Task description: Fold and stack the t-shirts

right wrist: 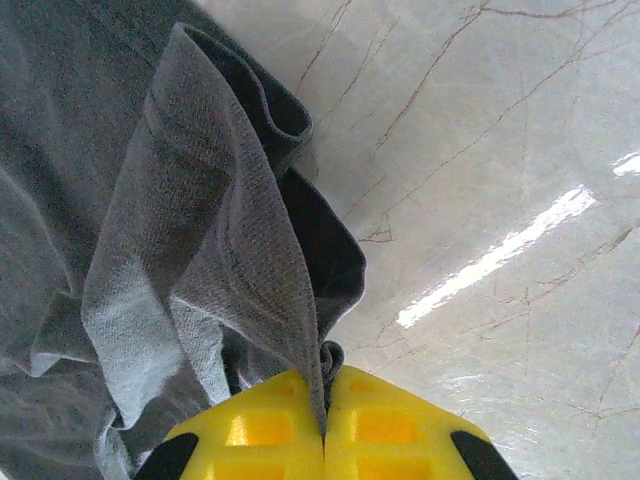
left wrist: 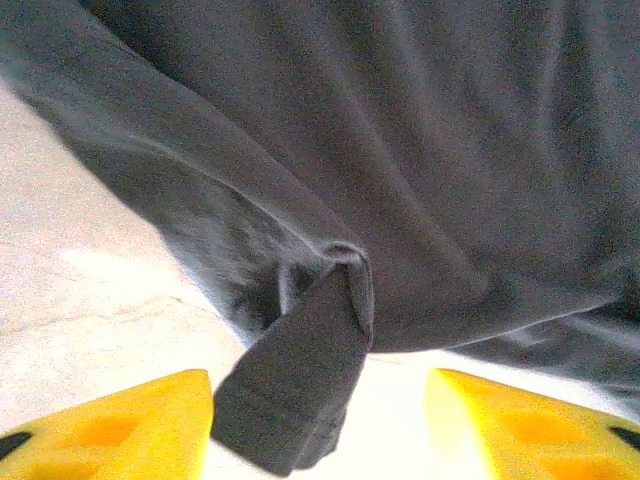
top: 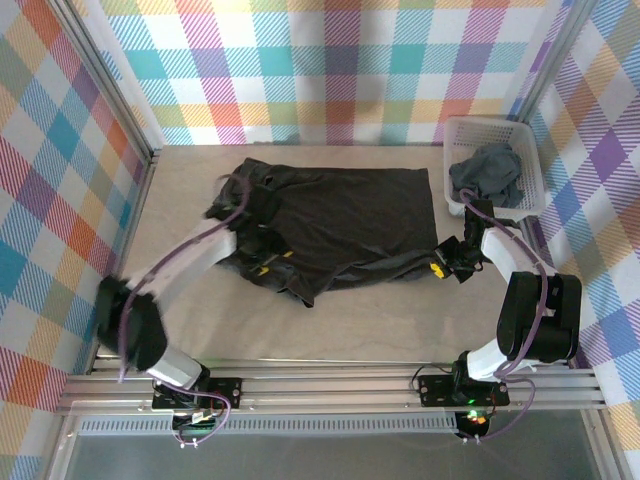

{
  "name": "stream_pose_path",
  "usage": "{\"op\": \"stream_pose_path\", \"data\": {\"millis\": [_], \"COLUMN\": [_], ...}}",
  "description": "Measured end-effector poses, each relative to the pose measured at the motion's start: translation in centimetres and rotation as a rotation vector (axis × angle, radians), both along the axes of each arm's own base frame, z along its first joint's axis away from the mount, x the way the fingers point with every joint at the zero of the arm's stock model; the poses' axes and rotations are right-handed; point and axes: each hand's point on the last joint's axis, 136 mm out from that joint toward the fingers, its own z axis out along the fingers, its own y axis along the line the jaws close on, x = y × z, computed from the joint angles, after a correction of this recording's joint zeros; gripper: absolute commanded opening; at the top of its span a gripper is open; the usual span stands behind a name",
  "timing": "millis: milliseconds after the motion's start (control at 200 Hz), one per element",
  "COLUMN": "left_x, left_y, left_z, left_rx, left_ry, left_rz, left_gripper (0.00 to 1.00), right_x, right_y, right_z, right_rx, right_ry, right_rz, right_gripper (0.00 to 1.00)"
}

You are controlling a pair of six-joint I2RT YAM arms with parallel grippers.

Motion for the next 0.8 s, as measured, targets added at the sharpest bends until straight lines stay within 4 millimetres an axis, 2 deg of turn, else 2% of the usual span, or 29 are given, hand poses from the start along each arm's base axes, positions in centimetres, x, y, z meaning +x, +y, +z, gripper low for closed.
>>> {"op": "stream_pose_path", "data": {"millis": [70,135,220,285,355,560,805], "left_x": [-0.2,-0.7,-1.3,-1.0,0.2,2.9,3.5], "left_y": [3.9,7.1,9.0,9.1,8.7,7.9,7.9], "left_z": [-0.2,-2.5,-5.6,-7.0,-7.8,-7.8,-9.1], "left_rx": [-0.030,-0.046,-0.070,-0.095,-0.129,-0.192,-0.194], "left_ry": [-0.020,0.016,0.079,0.109,0.104,0.035,0.037], "left_rz": [0.133,0.257,0.346,0.374,0.386,0.411,0.417], "left_gripper": [0.61,0.61,0.62,0.62,0.63,0.61,0.51], "right_x": [0.0,0.0,0.0,0.0,0.0,0.0,0.1], "right_y": [0.0,0.0,0.1,0.1,0.1,0.1,0.1], "right_z": [0.0,0.0,0.0,0.0,0.0,0.0,0.0], "right_rx": [0.000,0.000,0.002,0.002,0.002,0.002,0.002], "right_ry": [0.000,-0.001,-0.002,-0.002,-0.002,-0.002,-0.006], "right_rz": [0.003,0.006,0.010,0.010,0.010,0.010,0.010], "right_gripper": [0.00,0.00,0.00,0.00,0.00,0.00,0.00]}}
